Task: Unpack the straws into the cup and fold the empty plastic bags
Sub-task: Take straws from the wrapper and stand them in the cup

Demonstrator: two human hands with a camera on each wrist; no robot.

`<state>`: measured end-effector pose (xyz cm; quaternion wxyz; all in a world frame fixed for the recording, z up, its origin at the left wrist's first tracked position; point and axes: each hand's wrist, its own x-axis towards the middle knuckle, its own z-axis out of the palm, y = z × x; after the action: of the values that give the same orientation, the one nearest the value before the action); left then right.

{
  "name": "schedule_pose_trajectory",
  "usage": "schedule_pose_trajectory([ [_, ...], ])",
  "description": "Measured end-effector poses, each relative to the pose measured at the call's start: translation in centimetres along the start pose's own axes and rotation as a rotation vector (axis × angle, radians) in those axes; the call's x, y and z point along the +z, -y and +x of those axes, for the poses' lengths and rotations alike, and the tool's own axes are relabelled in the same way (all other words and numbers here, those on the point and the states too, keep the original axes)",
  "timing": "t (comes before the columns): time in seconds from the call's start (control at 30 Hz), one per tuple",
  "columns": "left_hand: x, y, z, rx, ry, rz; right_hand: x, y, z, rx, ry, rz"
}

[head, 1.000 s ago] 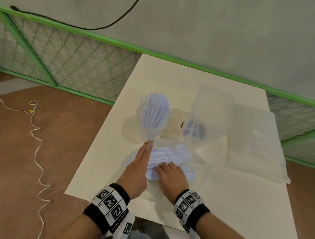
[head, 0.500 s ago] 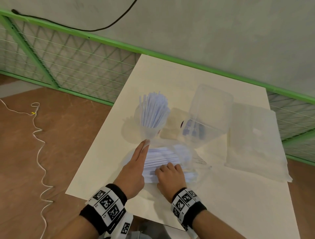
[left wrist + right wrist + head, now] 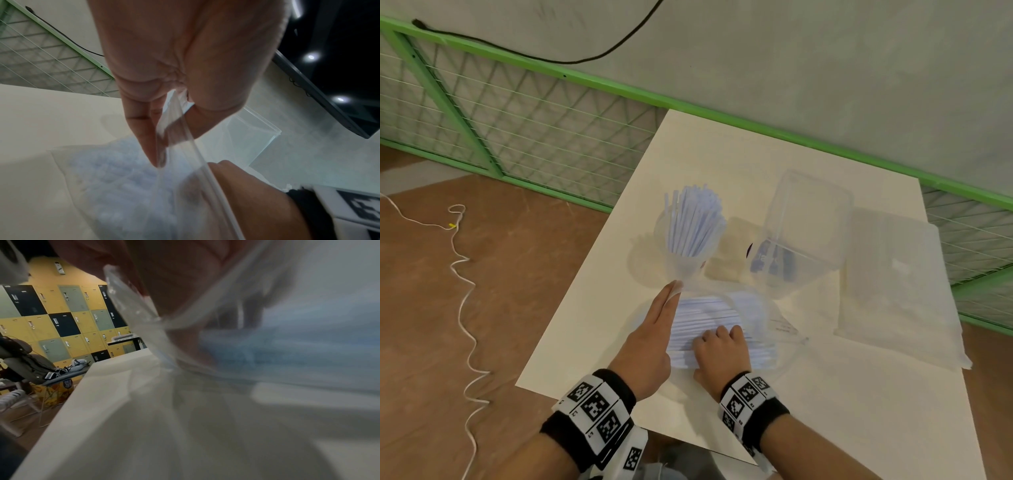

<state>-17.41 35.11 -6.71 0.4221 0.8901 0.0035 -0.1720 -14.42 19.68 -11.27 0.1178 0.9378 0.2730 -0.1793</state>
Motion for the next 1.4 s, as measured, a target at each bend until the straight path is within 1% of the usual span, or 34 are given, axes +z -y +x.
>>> schedule_pose_trajectory([
  [0.1,0.0,0.2,0.0,-0.001,0.002,0.004,-0.1,0.1,-0.2,0.000,0.018,0.009],
  [0.27,0.1,0.1,0.0,-0.012,0.006,0.013,0.1,0.0,-0.2,-0.015,0.011,0.014],
  [0.33,0.0,0.2,0.0,-0.006,-0.003,0.018,0.1,-0.3,-0.2,-0.019,-0.001,0.051],
  [0.47,-0.2,0.4,0.1,0.017,-0.024,0.036,0.3,-0.7,-0.7,-0.049,-0.101,0.154],
  [0.5,-0.2,0.4,0.2,0.022,-0.025,0.038,0.4,-0.7,-0.8,-0.050,-0.101,0.161],
  [0.57,-0.2,0.3,0.1,0.024,-0.023,0.041,0.4,-0.6,-0.9,-0.041,-0.075,0.148],
  [0.6,-0.2,0.3,0.1,0.023,-0.021,0.040,0.7,-0.5,-0.8,-0.033,-0.090,0.139],
  [0.7,-0.2,0.4,0.2,0.034,-0.025,0.038,1.3,-0.4,-0.7,-0.037,-0.183,0.115],
  [0.8,-0.3,0.4,0.3,0.045,-0.037,0.039,1.3,-0.4,-0.8,-0.031,-0.237,0.118],
  [0.97,-0.2,0.5,0.3,0.044,-0.038,0.034,1.4,-0.5,-0.6,-0.012,-0.192,0.122],
  [1.07,-0.2,0.5,0.3,0.036,-0.035,0.028,1.6,-0.6,-0.7,-0.004,-0.139,0.134],
  [1.13,-0.2,0.5,0.3,0.040,-0.040,0.028,0.9,-0.6,-0.9,0.001,-0.109,0.173],
  [1.23,-0.3,0.5,0.4,0.038,-0.053,0.029,-0.2,-1.2,-1.0,-0.016,-0.103,0.282],
  [1.4,-0.9,0.7,0.2,0.026,-0.065,-0.011,-2.5,-2.8,-2.1,0.065,-0.288,0.625],
])
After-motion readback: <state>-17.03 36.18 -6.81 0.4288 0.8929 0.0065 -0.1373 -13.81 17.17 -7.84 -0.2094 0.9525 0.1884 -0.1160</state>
